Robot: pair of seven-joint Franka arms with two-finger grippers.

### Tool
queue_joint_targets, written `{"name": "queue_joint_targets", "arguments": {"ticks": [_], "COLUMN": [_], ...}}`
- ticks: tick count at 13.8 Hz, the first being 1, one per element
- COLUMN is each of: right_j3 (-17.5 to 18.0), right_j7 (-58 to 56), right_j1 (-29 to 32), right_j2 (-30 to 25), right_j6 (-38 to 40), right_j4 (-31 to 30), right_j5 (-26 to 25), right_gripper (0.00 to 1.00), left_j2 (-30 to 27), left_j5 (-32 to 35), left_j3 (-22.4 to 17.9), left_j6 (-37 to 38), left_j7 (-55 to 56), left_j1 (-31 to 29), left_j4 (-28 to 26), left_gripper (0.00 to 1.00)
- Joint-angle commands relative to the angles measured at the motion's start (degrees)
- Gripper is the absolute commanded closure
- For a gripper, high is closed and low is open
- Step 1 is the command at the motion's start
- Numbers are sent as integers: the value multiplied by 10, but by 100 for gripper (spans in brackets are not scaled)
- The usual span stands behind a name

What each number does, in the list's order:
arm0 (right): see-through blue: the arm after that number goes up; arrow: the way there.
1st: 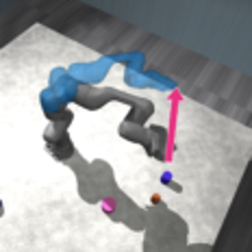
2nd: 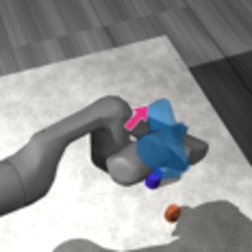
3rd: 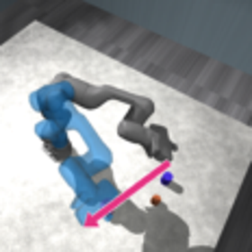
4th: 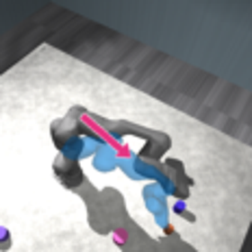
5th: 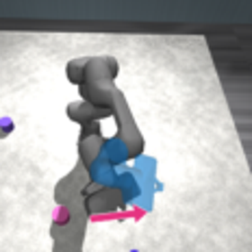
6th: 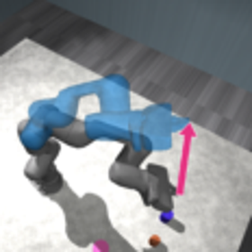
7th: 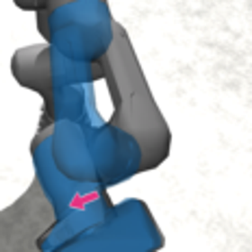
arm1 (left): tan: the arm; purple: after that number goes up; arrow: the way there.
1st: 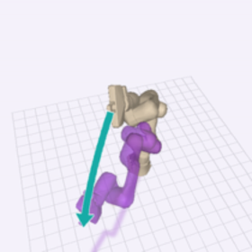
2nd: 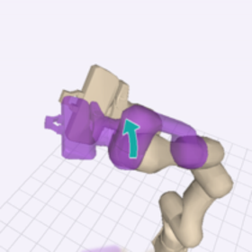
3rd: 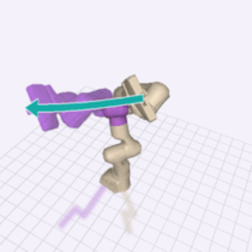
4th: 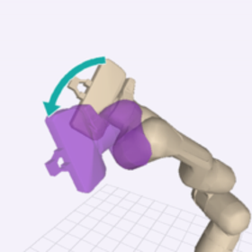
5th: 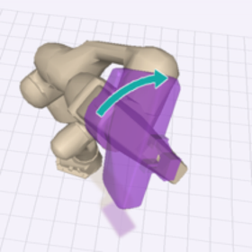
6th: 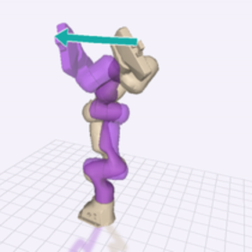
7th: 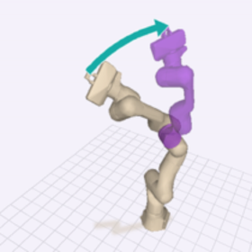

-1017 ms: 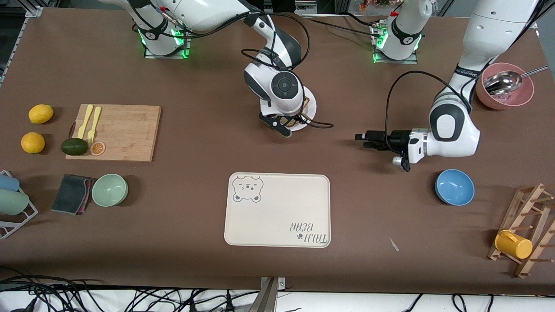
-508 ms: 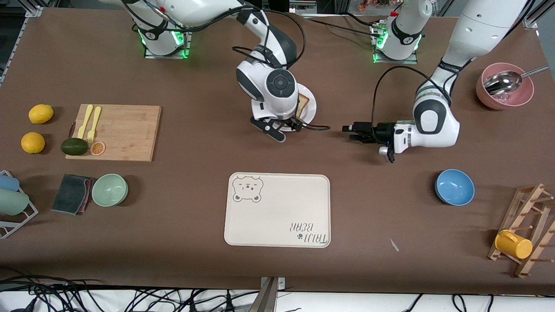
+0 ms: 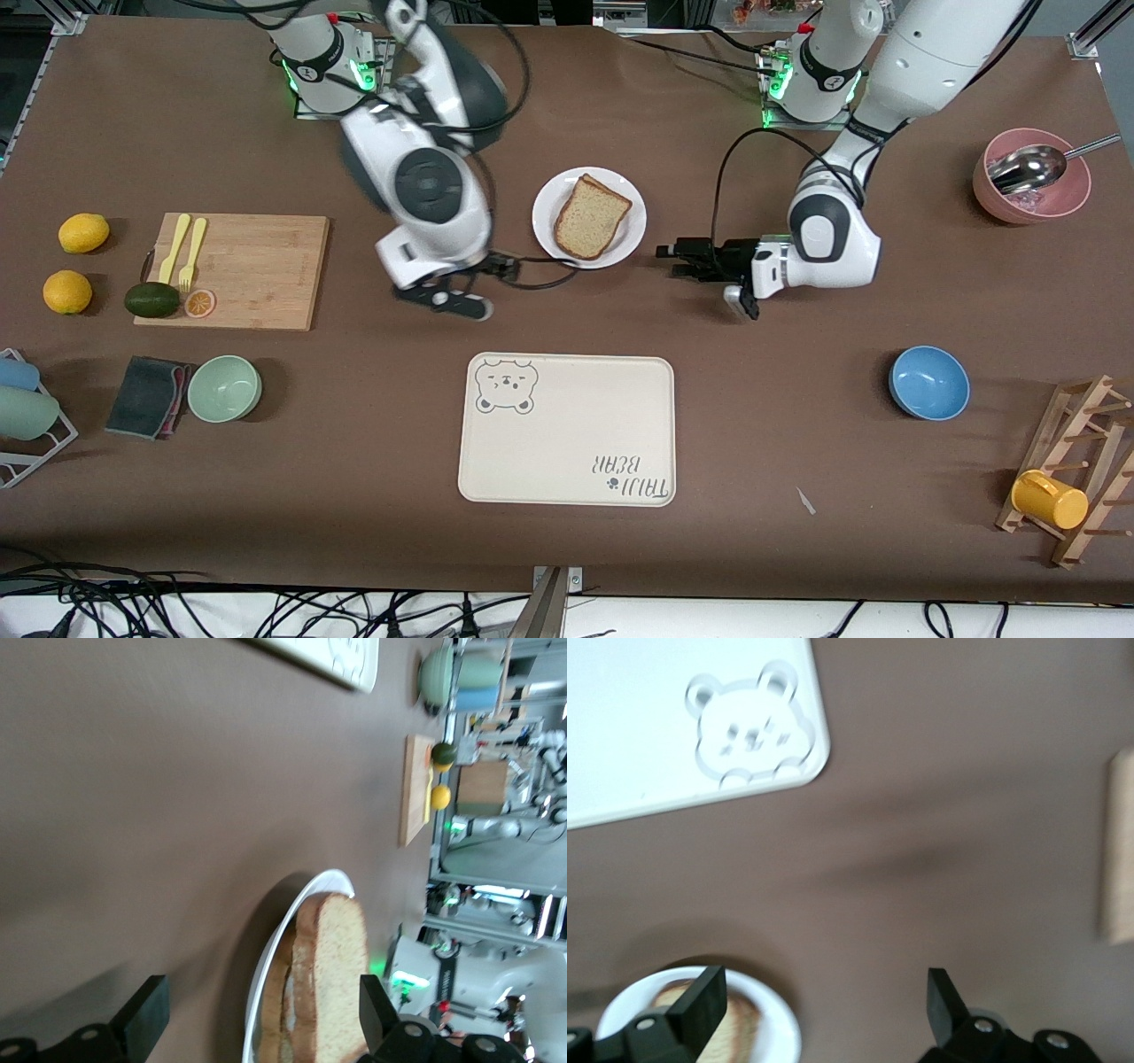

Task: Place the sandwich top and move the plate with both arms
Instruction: 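Release the bread on the toast while the left gripper grips the plate rim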

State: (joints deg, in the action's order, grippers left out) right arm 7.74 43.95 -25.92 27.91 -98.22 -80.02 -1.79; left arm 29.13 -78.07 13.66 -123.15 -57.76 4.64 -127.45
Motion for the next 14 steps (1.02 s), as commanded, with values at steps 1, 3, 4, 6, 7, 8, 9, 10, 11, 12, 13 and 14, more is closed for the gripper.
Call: {"name": "queue_joint_targets", "arguments": {"ticks": [1,3,4,6,7,8,9,10,11,12,13,14], "right_j3": [-60,-115,-143,-191,-208,-225,-245,-267,-286,-293,-293,-288], "right_j7": [-126,-207,-254,-330,-356,-385,-416,-449,-468,-474,-474,-475], "right_j1": [11,12,12,12,12,12,12,12,12,12,12,13], "right_j2": [-37,-50,-52,-53,-56,-60,-64,-75,-81,-82,-85,-95], "right_j6": [14,30,31,30,30,30,31,35,51,66,68,72], "right_j4": [-8,-9,-9,-9,-10,-10,-10,-13,-13,-12,-12,-14], "right_j5": [-3,-1,6,7,8,11,27,55,69,72,78,74], "right_gripper": [0,0,0,0,0,0,0,0,0,0,0,0], "left_j2": [19,29,29,27,27,26,24,22,18,15,13,9], "left_j5": [-65,-74,-74,-74,-74,-74,-74,-74,-74,-74,-74,-74], "left_j3": [-2,-2,-2,-2,-1,-1,-1,0,0,2,9,11], "left_j6": [-25,-25,-25,-25,-24,-24,-24,-23,-20,-19,-19,-19], "left_j7": [-94,-107,-107,-107,-108,-108,-108,-109,-109,-108,-108,-108], "left_j1": [39,45,47,48,49,49,49,49,48,47,46,43], "left_j4": [-15,-15,-15,-16,-16,-17,-21,-25,-27,-29,-30,-32], "left_gripper": [5,6,13,32,36,39,42,44,44,44,44,45]}}
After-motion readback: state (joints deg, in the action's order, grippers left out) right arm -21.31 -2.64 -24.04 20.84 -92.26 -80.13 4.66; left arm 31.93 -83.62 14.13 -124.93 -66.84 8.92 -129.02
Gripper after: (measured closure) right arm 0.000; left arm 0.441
